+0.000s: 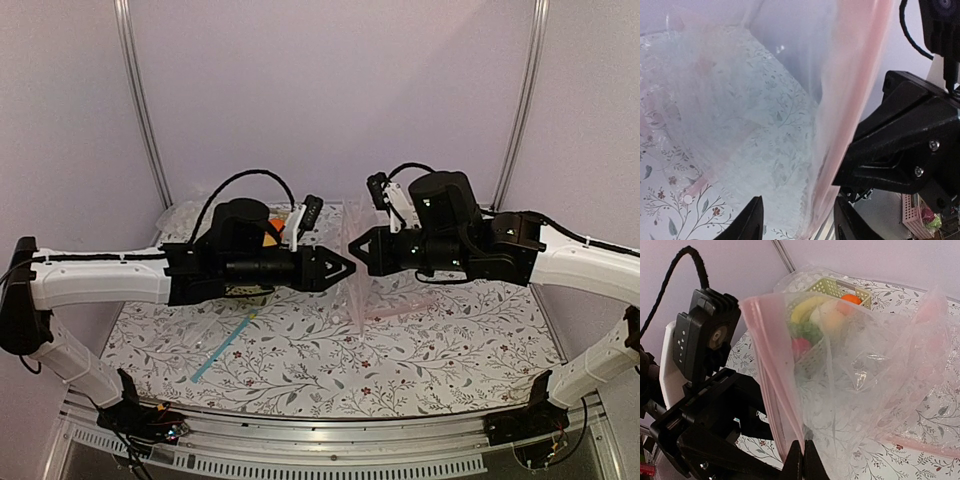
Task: Place the food in the zip-top bag and seal the zipper
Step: Open the zipper food storage bag at the center of the board.
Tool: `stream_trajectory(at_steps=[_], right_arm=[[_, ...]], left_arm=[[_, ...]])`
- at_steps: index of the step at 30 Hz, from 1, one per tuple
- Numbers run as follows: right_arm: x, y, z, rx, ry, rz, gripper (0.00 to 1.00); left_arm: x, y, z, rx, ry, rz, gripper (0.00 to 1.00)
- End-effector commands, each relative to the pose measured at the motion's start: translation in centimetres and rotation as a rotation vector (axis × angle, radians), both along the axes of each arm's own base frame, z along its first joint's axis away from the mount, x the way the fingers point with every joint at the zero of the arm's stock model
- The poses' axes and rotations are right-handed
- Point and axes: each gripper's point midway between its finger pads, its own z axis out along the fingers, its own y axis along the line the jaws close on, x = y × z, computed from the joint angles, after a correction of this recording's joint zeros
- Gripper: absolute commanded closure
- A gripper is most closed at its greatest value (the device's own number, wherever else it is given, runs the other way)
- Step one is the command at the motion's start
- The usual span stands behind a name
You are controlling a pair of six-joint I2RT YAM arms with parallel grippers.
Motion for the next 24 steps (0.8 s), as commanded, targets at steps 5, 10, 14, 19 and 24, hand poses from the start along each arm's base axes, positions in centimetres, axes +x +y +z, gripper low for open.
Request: stream_trajectory(at_steps=[5,10,14,19,24], right_arm=[[0.6,0.0,-0.6,-0.009,0.000,-0.029,1.00],[0.6,0.0,-0.7,-0.013,0.002,-0.029,1.00],[0.8,-0.1,-0.9,-0.022,0.000,-0.040,1.00],[1.1,-0.2,-1.3,-0.040,-0.006,-0.059,1.00],[1.2,-0.8,-1.6,-0.111,-0.040,-0.106,1.00]], left_arm=[[1.3,0.9,-1.2,0.127,-0.009,0.130,0.66],[1.2,0.6,-1.8,0.154,-0.004,0.129,0.71],[1.8,0.5,-1.8,0.184,-0.022,0.171,0.75],[1.8,-0.6,-1.3,0.141,-0.020,0.150,0.80],[2.7,0.1,-1.7,0.169,-0.024,0.216,1.00]])
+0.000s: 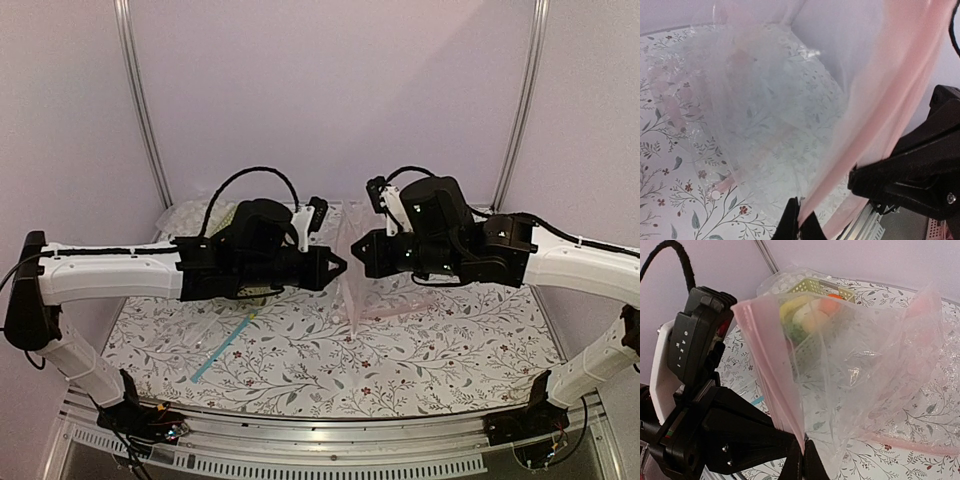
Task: Place the food in the zip-top bag and seal the zipper
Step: Open the zipper food storage bag at the center of the board.
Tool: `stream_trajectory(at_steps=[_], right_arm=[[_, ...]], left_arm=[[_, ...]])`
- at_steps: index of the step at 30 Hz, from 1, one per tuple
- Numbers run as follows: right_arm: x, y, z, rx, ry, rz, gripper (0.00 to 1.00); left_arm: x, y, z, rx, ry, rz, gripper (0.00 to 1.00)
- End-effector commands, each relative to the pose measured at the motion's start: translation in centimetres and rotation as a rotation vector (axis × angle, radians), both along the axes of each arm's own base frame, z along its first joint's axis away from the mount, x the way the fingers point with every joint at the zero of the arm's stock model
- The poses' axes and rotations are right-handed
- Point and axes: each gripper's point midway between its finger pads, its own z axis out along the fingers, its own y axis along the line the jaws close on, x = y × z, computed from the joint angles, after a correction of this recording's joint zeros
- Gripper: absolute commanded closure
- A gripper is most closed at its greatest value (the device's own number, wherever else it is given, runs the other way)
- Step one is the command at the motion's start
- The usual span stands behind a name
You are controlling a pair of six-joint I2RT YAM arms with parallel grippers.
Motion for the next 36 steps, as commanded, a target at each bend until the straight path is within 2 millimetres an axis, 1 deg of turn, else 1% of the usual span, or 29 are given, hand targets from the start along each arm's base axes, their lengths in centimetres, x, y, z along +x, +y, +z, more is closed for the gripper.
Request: stream_trajectory(at_steps=[1,6,8,10,12,17,19,21,23,26,28,30,31,34,36], right_arm=[[0.5,-0.9,-0.5,-0.087,-0.037,-0.073,1.00],[1.2,-3.4,-0.8,-0.184,-0.056,-0.178,1.00],[1.4,-4.5,-0.6,-0.211,-0.071,-0.215,1.00],[1.4,-5.4,0.1,-0.220,-0.086,-0.237,1.00],[1.3,-5.9,0.7,-0.228,-0.093,-0.240,1.00],[0.7,-6.4,2.1,-0.226,-0.092,-0.225,1.00],[0.5,-6.6,2.3,-0.222,-0.094,-0.226,1.00],[0.5,-6.8,2.1,-0.221,-0.096,-0.233,0.93],[0.5,-6.5,1.6,-0.222,-0.089,-0.228,0.90],[0.6,-5.4,0.4,-0.212,-0.066,-0.210,0.84],[0.6,-4.5,-0.3,-0.198,-0.050,-0.202,0.75],[0.5,-3.6,-0.7,-0.182,-0.040,-0.191,0.65],[0.3,-3.3,-0.7,-0.172,-0.039,-0.185,0.58],[-0.1,-2.5,-0.4,-0.147,-0.041,-0.160,0.45],[-0.5,-2.1,0.0,-0.132,-0.052,-0.148,0.39]], left_arm=[[0.8,0.6,0.0,0.038,-0.018,0.076,1.00],[2.6,4.1,-0.2,0.178,-0.071,0.232,1.00],[3.1,5.4,-0.1,0.230,-0.101,0.276,1.00],[3.7,6.8,0.1,0.283,-0.128,0.333,1.00],[3.9,7.6,0.2,0.320,-0.145,0.357,1.00],[4.6,8.0,0.5,0.379,-0.179,0.384,1.00],[4.8,7.8,0.5,0.391,-0.181,0.386,1.00],[4.6,7.0,0.8,0.351,-0.165,0.362,1.00],[4.1,5.6,1.2,0.267,-0.139,0.317,1.00],[3.1,2.9,2.1,0.115,-0.079,0.226,1.00],[2.7,1.6,2.4,0.053,-0.052,0.192,1.00],[2.7,1.0,2.3,0.025,-0.037,0.183,1.00],[2.8,0.8,2.1,0.023,-0.032,0.183,1.00],[2.8,0.7,1.6,0.028,-0.025,0.185,1.00],[2.8,0.7,1.5,0.026,-0.021,0.187,1.00]])
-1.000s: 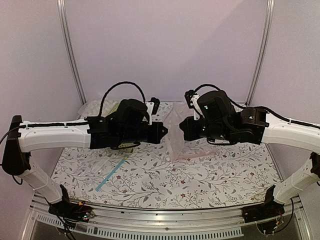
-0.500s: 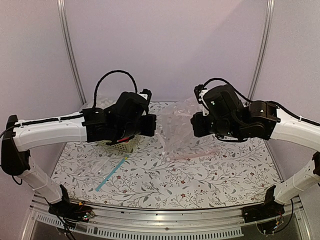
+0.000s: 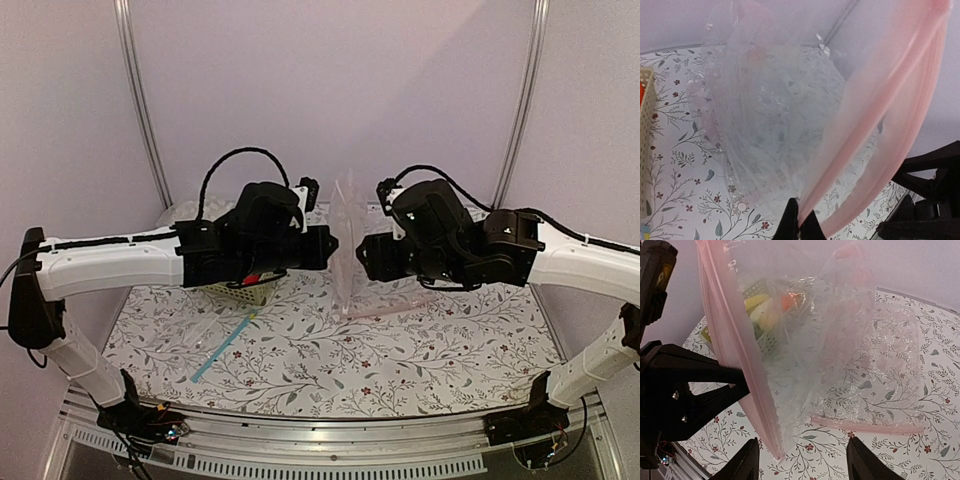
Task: Place the food in the zip-top bag and seal the zipper
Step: Open the zipper food storage bag at the center of the board.
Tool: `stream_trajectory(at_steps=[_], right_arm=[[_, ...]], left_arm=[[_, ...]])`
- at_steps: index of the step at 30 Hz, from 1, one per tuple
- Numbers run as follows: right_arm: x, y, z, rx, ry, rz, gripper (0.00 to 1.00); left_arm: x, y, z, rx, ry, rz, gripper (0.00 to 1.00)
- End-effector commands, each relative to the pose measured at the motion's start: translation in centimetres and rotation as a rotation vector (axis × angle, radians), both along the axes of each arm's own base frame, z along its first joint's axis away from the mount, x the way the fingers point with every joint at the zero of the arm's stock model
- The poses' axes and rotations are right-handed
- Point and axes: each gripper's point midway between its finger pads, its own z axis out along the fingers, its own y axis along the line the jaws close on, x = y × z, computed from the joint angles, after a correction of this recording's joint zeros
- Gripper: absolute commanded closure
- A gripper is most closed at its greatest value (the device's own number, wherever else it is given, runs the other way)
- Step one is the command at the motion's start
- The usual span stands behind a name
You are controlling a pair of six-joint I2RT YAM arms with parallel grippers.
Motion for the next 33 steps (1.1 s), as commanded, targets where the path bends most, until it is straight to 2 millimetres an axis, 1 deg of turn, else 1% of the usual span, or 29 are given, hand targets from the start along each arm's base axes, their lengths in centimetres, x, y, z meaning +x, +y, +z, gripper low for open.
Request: stream_trajectory(at_steps=[1,4,7,12,16,18,20,24,25,27,28,30,33], right_arm=[[-0.9,1.4,0.7,0.053,-0.017,0.038,0.37],[-0.9,1.9,0.7,0.062,-0.019,0.049,0.35],[-0.7,2.6,0.3,0.056,-0.010,0.048,0.35],[0.7,2.2,-0.6,0.018,-0.032,-0.046,0.38],[1.8,2.0,-0.9,-0.034,-0.067,-0.103,0.41],[2.4,1.6,-1.0,-0.073,-0.090,-0.143,0.46],[3.0,1.2,-1.3,-0.101,-0.112,-0.182,0.54],[3.9,1.2,-0.9,-0.139,-0.158,-0.216,0.60],[4.1,1.2,-0.9,-0.148,-0.163,-0.218,0.64],[4.5,1.3,-1.2,-0.174,-0.165,-0.215,0.74],[4.6,1.2,-1.3,-0.182,-0.166,-0.217,0.79],[4.7,0.6,-0.9,-0.196,-0.176,-0.228,0.85],[4.4,-0.9,0.4,-0.224,-0.195,-0.244,0.90]], left_arm=[[-0.5,-1.0,-0.7,-0.037,0.027,-0.028,1.00],[-0.6,-1.1,-0.6,-0.045,0.028,-0.030,1.00],[-0.6,-1.2,-0.6,-0.049,0.029,-0.033,1.00],[-0.7,-1.1,-0.4,-0.055,0.031,-0.034,1.00],[-0.8,-1.2,-0.4,-0.062,0.035,-0.039,1.00],[-0.8,-1.1,-0.5,-0.060,0.037,-0.038,1.00],[-0.8,-1.1,-0.7,-0.059,0.040,-0.038,1.00],[-1.0,-1.0,-0.9,-0.062,0.047,-0.039,1.00],[-1.0,-0.9,-0.9,-0.061,0.048,-0.040,1.00],[-1.0,-0.6,-1.1,-0.050,0.045,-0.036,1.00],[-0.9,-0.2,-1.1,-0.039,0.043,-0.026,1.00],[-0.3,1.3,-1.8,-0.008,0.047,0.010,1.00],[0.7,3.6,-3.4,0.031,0.076,0.048,1.00]])
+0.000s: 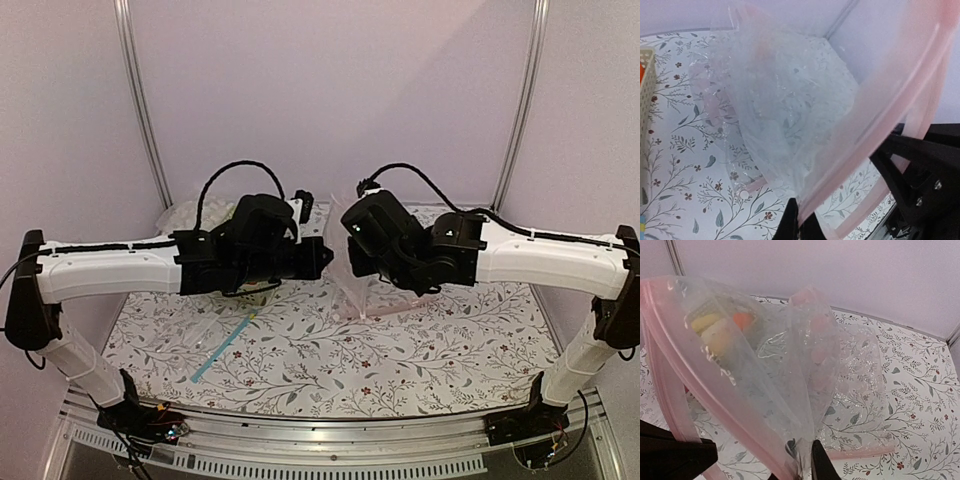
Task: Place the food in the zip-top bag and seal the zipper
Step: Open the zipper food storage bag at the center of the board.
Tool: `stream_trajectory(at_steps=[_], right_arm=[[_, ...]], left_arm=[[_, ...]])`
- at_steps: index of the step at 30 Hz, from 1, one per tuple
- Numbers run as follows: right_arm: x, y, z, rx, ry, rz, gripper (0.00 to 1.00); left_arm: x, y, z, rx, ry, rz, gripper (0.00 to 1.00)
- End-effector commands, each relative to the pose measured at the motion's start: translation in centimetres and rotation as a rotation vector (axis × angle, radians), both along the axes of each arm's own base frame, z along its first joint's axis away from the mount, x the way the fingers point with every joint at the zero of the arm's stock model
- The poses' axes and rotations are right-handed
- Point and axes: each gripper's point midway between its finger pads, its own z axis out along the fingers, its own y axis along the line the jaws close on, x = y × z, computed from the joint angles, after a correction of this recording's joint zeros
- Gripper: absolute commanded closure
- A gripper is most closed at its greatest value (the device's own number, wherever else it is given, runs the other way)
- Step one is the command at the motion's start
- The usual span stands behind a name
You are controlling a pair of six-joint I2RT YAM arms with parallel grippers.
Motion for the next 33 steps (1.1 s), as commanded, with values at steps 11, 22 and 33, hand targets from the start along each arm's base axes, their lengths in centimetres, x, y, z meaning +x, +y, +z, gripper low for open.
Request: stream_trajectory(at_steps=[11,22,33], right_arm=[[-3.3,-7.4,6.5,-0.148,-0.013,-0.031,1.00],[-4.8,-3.7,-0.6,-0.200,0.230,0.087,1.00],[-3.7,0.2,-5.1,-0.106,0.357,0.124,1.00]], left_arm=[[2.9,3.3,-4.1,0.218,0.020,0.048,1.00],[-0.3,-1.8,-5.6,0.048,0.093,-0.219,1.00],[-3.5,0.3,-8.7,0.114,0.105,-0.263,0.86]])
